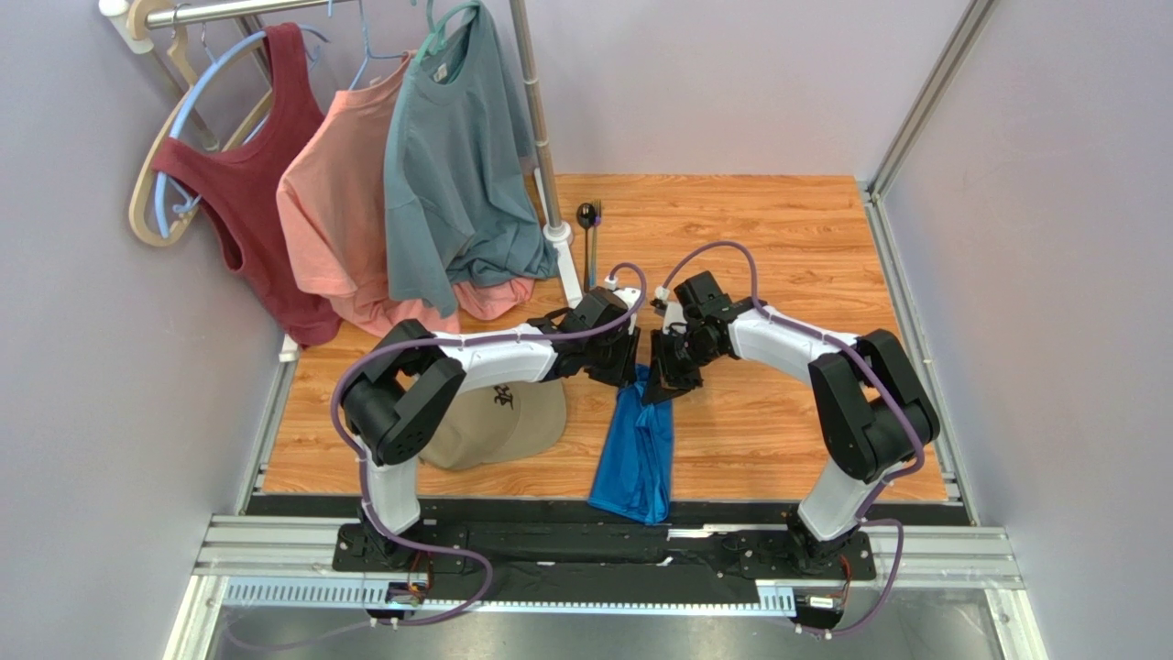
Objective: Fold the napkin into a case and place the utensils inside
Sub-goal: Stuff the top corner of the smaller-rectangle-folded napkin into the folded napkin.
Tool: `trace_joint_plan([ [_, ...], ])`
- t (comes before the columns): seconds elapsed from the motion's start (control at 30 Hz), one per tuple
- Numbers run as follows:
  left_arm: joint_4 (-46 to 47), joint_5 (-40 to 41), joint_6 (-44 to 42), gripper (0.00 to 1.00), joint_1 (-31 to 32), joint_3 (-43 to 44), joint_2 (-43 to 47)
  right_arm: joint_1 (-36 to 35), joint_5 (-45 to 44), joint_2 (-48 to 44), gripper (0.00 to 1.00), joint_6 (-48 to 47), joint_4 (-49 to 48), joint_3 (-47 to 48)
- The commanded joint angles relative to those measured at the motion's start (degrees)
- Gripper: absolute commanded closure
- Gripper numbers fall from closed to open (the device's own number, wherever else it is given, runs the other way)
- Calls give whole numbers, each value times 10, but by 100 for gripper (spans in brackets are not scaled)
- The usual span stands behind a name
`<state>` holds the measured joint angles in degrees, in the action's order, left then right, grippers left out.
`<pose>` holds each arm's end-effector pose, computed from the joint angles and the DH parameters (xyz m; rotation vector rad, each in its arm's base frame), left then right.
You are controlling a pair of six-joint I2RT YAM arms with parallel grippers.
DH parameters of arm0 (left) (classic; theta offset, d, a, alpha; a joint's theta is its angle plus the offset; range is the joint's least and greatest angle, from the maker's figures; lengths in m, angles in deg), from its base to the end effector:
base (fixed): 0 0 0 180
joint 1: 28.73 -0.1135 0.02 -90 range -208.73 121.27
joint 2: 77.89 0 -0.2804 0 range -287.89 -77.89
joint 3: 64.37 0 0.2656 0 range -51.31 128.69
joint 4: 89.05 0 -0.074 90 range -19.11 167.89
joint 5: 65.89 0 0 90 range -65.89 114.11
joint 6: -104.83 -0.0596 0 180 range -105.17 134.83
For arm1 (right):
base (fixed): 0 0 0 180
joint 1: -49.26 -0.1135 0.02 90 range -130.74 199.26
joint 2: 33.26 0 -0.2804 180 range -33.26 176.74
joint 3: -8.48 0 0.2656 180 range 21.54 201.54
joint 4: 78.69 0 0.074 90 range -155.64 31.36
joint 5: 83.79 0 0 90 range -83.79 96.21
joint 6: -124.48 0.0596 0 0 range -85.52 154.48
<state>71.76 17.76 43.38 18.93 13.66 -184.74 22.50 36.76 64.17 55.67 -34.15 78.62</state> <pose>0.2801 -0.3172 0.1548 0.4747 2.4944 -0.7120 0.2822 0.1763 0.1507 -0.2702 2.9208 0.9217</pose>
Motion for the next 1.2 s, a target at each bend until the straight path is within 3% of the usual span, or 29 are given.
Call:
trace_joint_plan([
  [0.0, 0, -4, -14, 70, 3, 19, -3, -3, 11, 8, 100, 7, -8, 15],
  [0.23, -10, -1, -24, 73, 5, 28, -16, -5, 9, 9, 100, 12, -6, 16],
  [0.57, -14, 5, -41, 100, 9, 39, -28, -5, 9, 10, 100, 14, -8, 17],
  [0.83, -67, -8, -40, 100, 9, 69, 14, -6, 0, 14, 100, 8, 16, 23],
  [1.17, -69, -47, -39, 100, 9, 65, 22, -8, -21, 39, 100, 20, 59, 60],
])
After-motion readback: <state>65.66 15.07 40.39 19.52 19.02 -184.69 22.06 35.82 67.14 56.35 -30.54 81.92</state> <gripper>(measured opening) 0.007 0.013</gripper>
